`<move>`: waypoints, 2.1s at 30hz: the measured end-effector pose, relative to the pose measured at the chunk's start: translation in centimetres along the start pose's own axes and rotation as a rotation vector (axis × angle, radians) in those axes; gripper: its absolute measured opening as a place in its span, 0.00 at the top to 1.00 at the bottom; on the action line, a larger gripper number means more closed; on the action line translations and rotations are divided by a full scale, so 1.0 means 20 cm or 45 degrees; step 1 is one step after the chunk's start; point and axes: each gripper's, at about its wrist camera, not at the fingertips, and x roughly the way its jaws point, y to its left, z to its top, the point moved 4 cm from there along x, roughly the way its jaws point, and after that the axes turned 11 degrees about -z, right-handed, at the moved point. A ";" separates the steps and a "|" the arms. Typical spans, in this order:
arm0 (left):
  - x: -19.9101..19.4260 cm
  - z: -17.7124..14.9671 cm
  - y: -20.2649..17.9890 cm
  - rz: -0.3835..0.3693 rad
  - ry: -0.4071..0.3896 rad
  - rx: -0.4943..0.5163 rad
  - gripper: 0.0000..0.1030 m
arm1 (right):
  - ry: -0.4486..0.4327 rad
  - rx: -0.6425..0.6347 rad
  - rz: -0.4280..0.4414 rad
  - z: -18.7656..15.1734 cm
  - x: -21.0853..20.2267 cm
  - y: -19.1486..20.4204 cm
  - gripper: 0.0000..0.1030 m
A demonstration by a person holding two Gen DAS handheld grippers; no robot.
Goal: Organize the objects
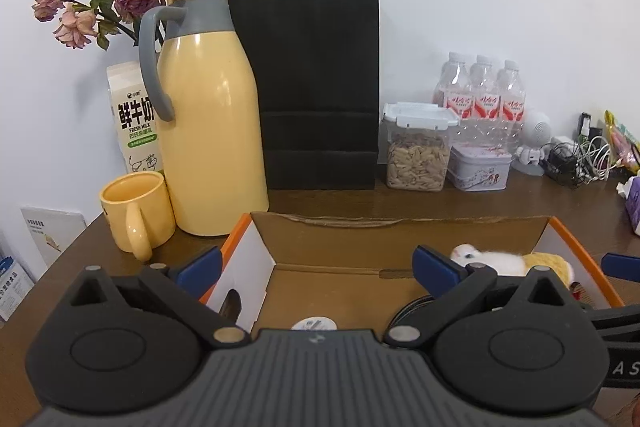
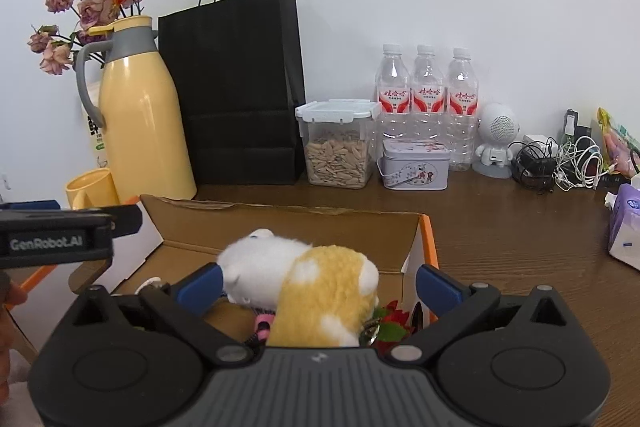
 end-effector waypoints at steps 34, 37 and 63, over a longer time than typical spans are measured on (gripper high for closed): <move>-0.60 -0.03 0.01 0.016 -0.151 0.023 0.00 | -0.136 -0.114 0.039 -0.10 -0.55 0.04 0.00; -0.69 -0.06 0.02 0.028 -0.150 0.031 0.00 | -0.123 -0.127 0.037 -0.16 -0.63 0.04 0.00; -1.10 -0.55 0.20 0.081 0.023 -0.015 0.00 | 0.040 -0.281 0.109 -0.62 -0.94 0.17 0.00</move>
